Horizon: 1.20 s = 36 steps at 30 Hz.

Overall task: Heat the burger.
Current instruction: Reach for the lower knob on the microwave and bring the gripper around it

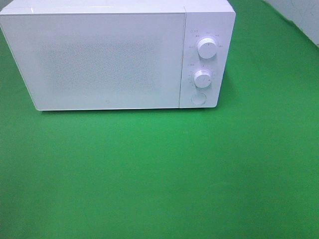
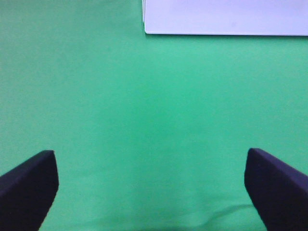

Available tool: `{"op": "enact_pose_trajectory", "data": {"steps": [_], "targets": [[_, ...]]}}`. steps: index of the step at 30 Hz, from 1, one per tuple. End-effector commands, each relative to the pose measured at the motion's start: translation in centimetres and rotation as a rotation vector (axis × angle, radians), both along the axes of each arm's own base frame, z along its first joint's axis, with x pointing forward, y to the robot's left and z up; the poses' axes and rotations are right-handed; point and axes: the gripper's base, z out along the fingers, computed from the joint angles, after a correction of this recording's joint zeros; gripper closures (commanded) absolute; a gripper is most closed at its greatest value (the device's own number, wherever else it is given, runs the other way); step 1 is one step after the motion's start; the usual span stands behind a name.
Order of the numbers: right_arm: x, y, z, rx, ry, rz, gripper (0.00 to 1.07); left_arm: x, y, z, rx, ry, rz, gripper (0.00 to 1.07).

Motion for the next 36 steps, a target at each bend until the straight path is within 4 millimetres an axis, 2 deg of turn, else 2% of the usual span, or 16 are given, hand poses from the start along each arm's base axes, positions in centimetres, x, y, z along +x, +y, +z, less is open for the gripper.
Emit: {"op": "enact_pose_trajectory", "data": {"steps": [1,3,7,36], "targets": [[-0.3,-0.1,0.0,0.001,-0.035,-0.009,0.33,-1.0,-0.1,0.0,-0.002,-0.062,-0.001,0.09],[-0.3,-0.1,0.0,0.001,-0.035,-0.009,0.33,-2.2,-0.1,0.0,0.000,-0.136,-0.001,0.09],[-0.3,-0.1,0.0,0.001,-0.035,-0.009,0.33,-3.0,-0.1,0.0,0.002,-0.191,-0.001,0.09],[-0.3,-0.1,0.0,0.001,-0.035,-0.009,0.33,-2.8,-0.1,-0.1,-0.001,-0.178,-0.001,0.09]]}}
